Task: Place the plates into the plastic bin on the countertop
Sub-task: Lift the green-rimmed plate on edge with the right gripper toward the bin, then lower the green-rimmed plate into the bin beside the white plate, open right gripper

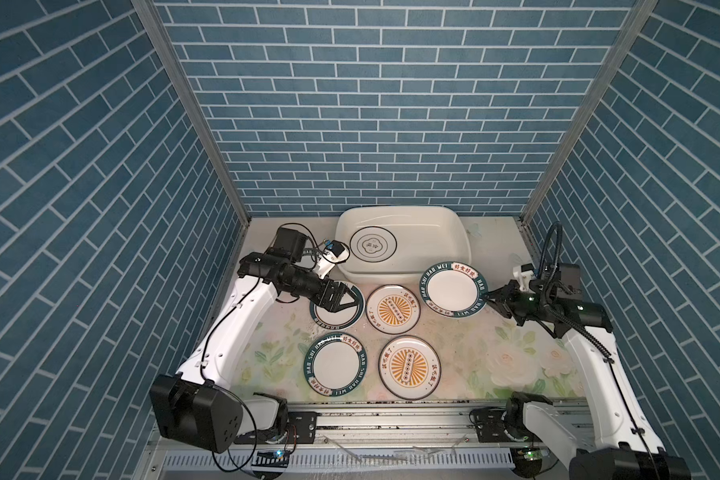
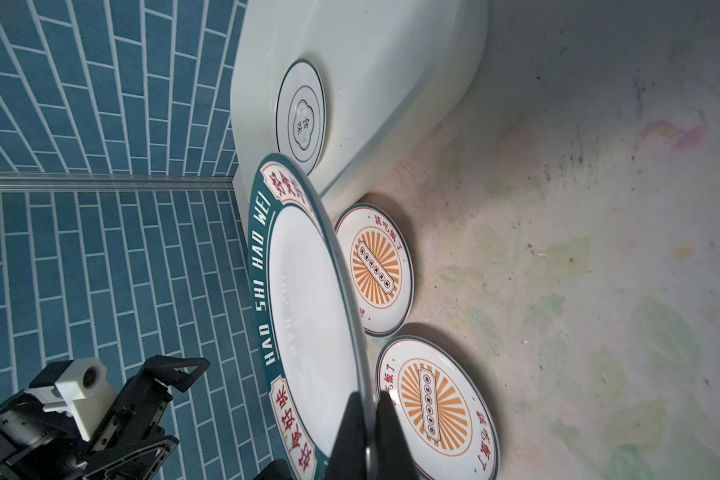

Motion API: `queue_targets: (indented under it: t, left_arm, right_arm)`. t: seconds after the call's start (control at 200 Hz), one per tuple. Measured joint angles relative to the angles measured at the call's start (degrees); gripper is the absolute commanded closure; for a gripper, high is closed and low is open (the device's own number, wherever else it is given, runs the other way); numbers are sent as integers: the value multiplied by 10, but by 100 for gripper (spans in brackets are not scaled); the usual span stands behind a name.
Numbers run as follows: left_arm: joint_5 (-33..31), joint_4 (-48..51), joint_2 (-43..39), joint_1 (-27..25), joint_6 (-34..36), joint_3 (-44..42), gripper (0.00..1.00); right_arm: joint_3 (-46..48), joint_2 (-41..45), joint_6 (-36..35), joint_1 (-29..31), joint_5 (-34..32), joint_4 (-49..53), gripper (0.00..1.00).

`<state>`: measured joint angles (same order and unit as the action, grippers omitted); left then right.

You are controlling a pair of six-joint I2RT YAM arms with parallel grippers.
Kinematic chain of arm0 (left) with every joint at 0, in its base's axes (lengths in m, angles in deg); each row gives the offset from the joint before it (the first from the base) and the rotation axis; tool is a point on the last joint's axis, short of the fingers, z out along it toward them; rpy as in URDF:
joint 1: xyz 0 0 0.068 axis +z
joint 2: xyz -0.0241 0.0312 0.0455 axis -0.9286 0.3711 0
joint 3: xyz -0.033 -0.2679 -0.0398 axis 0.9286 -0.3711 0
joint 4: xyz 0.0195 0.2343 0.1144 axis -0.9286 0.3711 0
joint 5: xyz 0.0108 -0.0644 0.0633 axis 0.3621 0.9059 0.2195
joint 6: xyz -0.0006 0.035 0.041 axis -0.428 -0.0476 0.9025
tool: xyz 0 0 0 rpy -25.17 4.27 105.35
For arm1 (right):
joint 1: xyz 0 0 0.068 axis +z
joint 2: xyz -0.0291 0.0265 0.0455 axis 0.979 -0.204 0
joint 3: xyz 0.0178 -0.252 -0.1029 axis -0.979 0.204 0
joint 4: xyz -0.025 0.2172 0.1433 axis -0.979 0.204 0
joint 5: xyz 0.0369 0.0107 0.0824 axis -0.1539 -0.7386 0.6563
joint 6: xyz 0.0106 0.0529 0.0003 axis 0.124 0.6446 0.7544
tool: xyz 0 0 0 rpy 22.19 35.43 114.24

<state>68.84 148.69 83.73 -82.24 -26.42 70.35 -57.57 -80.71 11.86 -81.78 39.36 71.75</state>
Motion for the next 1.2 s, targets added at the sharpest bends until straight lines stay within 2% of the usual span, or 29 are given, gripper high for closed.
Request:
queue_targets:
  t: [0.425, 0.635, 0.945, 1.2]
  left_arm:
    - [-16, 0, -11, 0, 0, 1, 0]
    - [-27, 3, -9, 0, 3, 20, 0]
    - [-38, 7, 31, 0, 6, 85, 0]
    - [-41, 7, 35, 0, 4, 87, 0]
  right_arm:
    - [-140, -237, -17, 6, 9, -103, 100]
    - [-203, -331, -29, 15, 11, -122, 100]
    - [-236, -405, -46, 28, 15, -144, 100]
    - [-273, -461, -49, 29, 15, -164, 100]
